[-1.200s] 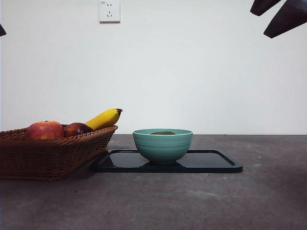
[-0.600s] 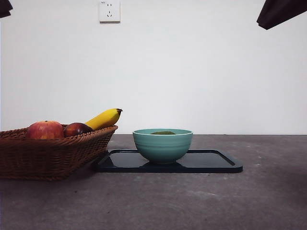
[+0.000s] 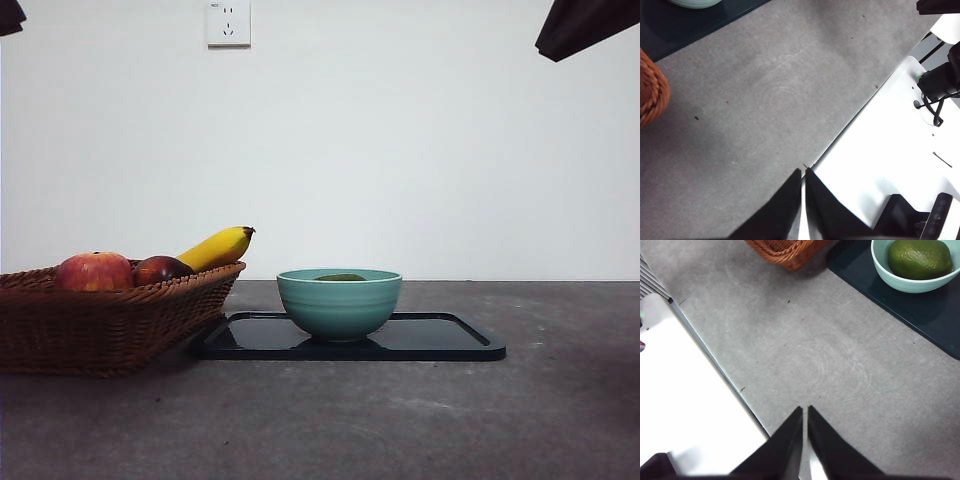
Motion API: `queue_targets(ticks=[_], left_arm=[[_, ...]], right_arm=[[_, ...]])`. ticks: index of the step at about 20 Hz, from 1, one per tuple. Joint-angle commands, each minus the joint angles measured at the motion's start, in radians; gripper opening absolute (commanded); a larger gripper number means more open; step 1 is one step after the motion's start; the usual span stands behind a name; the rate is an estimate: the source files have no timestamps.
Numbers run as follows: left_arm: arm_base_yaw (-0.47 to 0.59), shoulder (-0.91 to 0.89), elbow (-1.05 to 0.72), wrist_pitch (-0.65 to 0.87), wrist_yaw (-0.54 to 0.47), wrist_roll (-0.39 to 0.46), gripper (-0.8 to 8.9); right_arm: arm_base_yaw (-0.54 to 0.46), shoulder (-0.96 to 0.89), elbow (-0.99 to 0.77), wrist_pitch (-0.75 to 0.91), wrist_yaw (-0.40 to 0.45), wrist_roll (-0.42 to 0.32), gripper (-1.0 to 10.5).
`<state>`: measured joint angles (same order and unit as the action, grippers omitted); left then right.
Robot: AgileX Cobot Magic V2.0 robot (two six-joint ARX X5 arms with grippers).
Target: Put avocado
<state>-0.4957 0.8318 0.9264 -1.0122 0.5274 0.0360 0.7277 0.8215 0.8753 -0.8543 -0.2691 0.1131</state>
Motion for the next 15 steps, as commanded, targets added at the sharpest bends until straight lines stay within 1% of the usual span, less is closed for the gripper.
queue_targets(ticks=[1, 2, 3, 4, 6, 8, 10, 12, 15], left_arm=[[-0.005, 0.0, 0.009, 0.018, 0.002, 0.022, 0.09], [0.007, -0.016, 0.009, 0.042, -0.027, 0.081, 0.09], [0.031, -0.041, 0.008, 0.107, -0.065, 0.138, 0.09], [0.07, -0.077, 0.002, 0.226, -0.101, 0.167, 0.09], [0.166, -0.162, -0.035, 0.483, -0.163, 0.193, 0.09], [0.267, -0.26, -0.118, 0.712, -0.257, 0.192, 0.1], [0.348, -0.353, -0.227, 0.865, -0.369, 0.192, 0.1], [0.412, -0.438, -0.346, 0.949, -0.444, 0.191, 0.09], [0.473, -0.551, -0.504, 0.966, -0.461, 0.186, 0.09]], right_arm=[[0.011, 0.006, 0.009, 0.01, -0.002, 0.011, 0.1], [0.011, 0.006, 0.009, 0.01, -0.002, 0.011, 0.1], [0.011, 0.006, 0.009, 0.01, -0.003, 0.011, 0.1], [0.011, 0.006, 0.009, 0.01, -0.003, 0.011, 0.1], [0.011, 0.006, 0.009, 0.01, -0.003, 0.011, 0.1], [0.011, 0.006, 0.009, 0.01, -0.003, 0.011, 0.1], [0.011, 0.006, 0.009, 0.01, -0.003, 0.011, 0.1], [0.011, 0.006, 0.009, 0.01, -0.003, 0.011, 0.1], [0.011, 0.006, 0.009, 0.01, -0.003, 0.011, 0.1]])
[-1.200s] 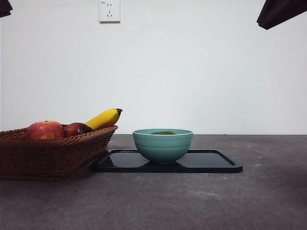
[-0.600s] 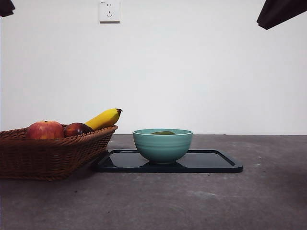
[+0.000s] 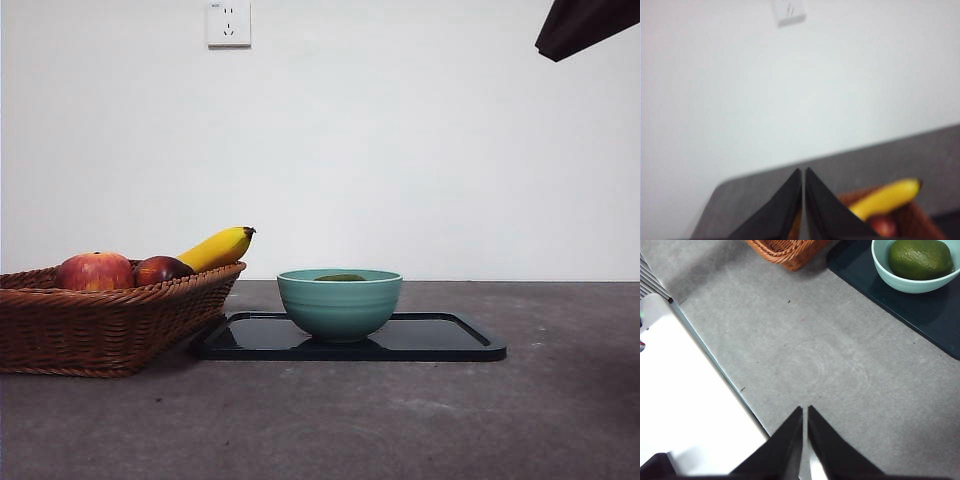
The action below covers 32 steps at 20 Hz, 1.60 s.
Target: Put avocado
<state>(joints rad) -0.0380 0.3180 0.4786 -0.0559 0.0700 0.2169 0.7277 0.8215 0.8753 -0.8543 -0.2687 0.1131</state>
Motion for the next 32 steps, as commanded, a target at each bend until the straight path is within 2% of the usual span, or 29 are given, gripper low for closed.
queue_targets(ticks=[1, 6, 13, 22, 24, 32], left_arm=[[0.029, -0.077, -0.113, 0.014, -0.004, -0.001, 0.09], [0.069, -0.22, -0.308, 0.024, -0.012, -0.074, 0.09], [0.071, -0.313, -0.434, -0.009, -0.023, -0.077, 0.09], [0.071, -0.315, -0.467, -0.132, -0.023, -0.107, 0.09], [0.071, -0.315, -0.467, -0.131, -0.023, -0.151, 0.09], [0.071, -0.315, -0.467, -0.132, -0.023, -0.153, 0.09]], right_arm=[[0.011, 0.006, 0.009, 0.01, -0.003, 0.011, 0.1], [0.011, 0.006, 0.009, 0.01, -0.003, 0.011, 0.1], [0.011, 0.006, 0.009, 0.01, -0.003, 0.011, 0.1], [0.011, 0.006, 0.009, 0.011, -0.003, 0.011, 0.1], [0.011, 0.006, 0.009, 0.013, -0.003, 0.011, 0.1], [0.011, 0.006, 0.009, 0.016, -0.003, 0.011, 0.1]])
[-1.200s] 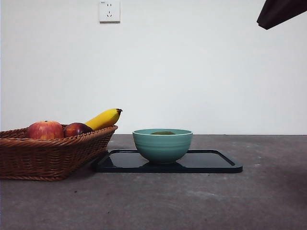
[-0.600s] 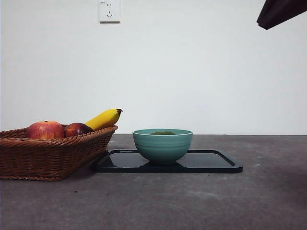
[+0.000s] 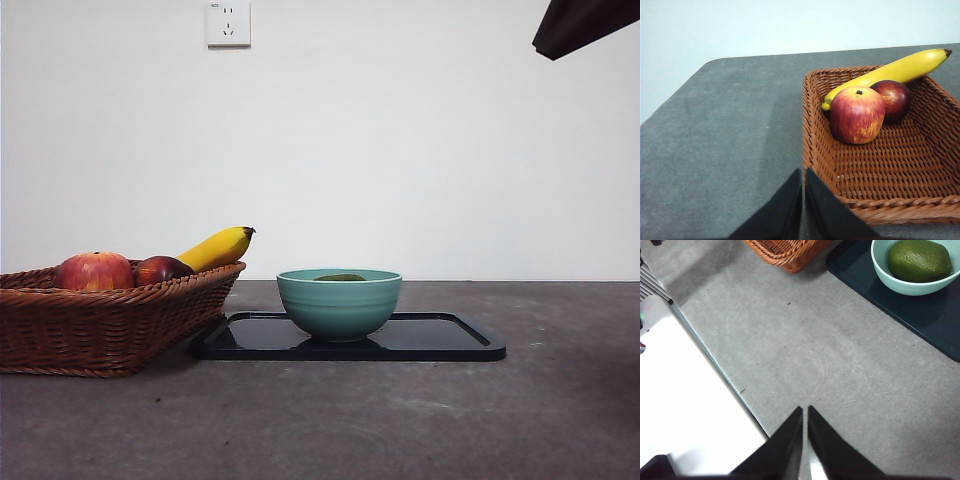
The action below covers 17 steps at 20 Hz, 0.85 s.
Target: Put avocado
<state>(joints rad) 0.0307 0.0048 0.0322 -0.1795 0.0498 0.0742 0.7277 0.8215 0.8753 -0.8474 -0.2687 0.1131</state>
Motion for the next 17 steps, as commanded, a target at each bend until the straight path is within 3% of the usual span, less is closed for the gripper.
queue_targets(ticks=[1, 7, 9, 13, 17], left_arm=[[0.002, -0.002, -0.021, -0.008, -0.002, -0.01, 0.09], [0.002, -0.002, -0.021, -0.008, -0.002, -0.01, 0.09], [0.002, -0.002, -0.021, -0.008, -0.002, -0.01, 0.09], [0.002, -0.002, -0.021, -0.008, -0.002, -0.01, 0.09], [0.002, -0.002, -0.021, -0.008, -0.002, -0.01, 0.09]], right_arm=[[0.011, 0.006, 0.009, 0.01, -0.003, 0.011, 0.1], [0.01, 0.001, 0.009, 0.008, -0.002, 0.01, 0.1], [-0.031, -0.036, 0.009, 0.029, 0.027, -0.064, 0.1], [-0.272, -0.177, -0.027, 0.188, 0.032, -0.094, 0.1], [-0.537, -0.365, -0.191, 0.381, 0.039, -0.126, 0.1]])
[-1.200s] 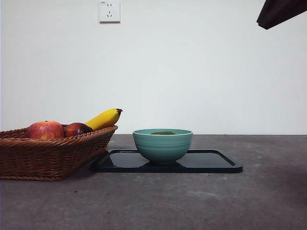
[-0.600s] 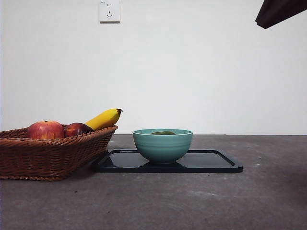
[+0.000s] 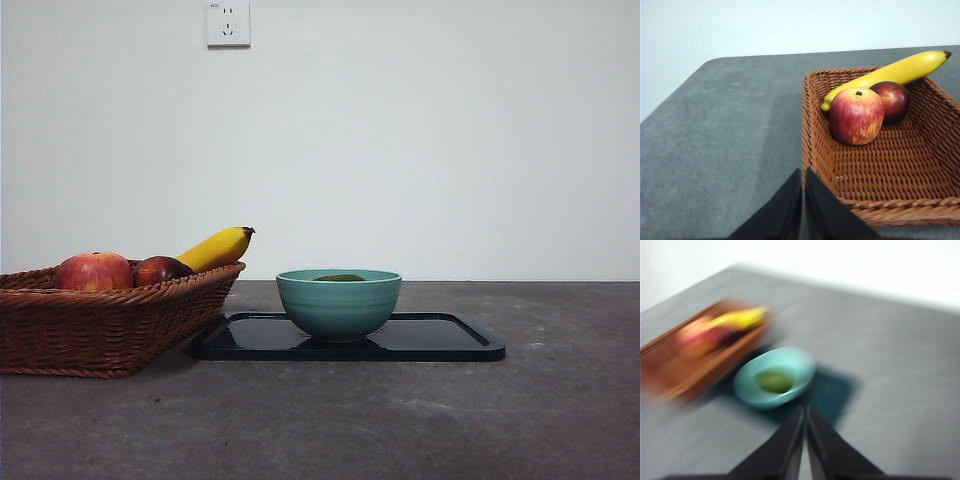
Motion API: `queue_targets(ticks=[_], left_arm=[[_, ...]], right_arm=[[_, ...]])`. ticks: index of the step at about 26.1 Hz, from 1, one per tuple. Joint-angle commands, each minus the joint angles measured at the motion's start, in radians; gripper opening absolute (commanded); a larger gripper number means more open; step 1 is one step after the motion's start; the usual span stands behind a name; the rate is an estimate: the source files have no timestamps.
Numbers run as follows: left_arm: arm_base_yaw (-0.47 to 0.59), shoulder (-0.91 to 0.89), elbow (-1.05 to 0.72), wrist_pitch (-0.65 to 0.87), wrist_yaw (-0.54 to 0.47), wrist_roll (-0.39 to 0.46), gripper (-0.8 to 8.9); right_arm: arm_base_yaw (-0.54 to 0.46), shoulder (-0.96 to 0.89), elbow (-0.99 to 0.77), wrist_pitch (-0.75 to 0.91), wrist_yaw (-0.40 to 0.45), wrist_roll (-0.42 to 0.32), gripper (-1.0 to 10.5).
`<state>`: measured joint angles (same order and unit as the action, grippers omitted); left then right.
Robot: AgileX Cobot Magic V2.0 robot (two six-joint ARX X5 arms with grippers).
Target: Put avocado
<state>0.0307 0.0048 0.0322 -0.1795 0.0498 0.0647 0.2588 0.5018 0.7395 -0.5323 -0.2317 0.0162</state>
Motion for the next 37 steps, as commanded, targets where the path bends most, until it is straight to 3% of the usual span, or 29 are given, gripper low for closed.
queue_targets(ticks=[1, 6, 14, 26, 37], left_arm=[[0.002, -0.002, -0.021, -0.008, -0.002, -0.001, 0.09], [0.002, -0.002, -0.021, -0.008, -0.002, -0.001, 0.09], [0.002, -0.002, -0.021, -0.008, -0.002, -0.001, 0.09], [0.002, -0.002, -0.021, -0.008, -0.002, -0.001, 0.09], [0.002, -0.002, -0.021, -0.008, -0.002, -0.001, 0.09]], right_arm=[[-0.117, -0.095, -0.116, 0.128, 0.002, -0.028, 0.1], [-0.234, -0.304, -0.399, 0.369, 0.053, -0.027, 0.1], [-0.249, -0.455, -0.599, 0.435, 0.18, -0.024, 0.1], [-0.249, -0.498, -0.729, 0.433, 0.208, 0.027, 0.1], [-0.249, -0.498, -0.729, 0.378, 0.208, 0.035, 0.1]])
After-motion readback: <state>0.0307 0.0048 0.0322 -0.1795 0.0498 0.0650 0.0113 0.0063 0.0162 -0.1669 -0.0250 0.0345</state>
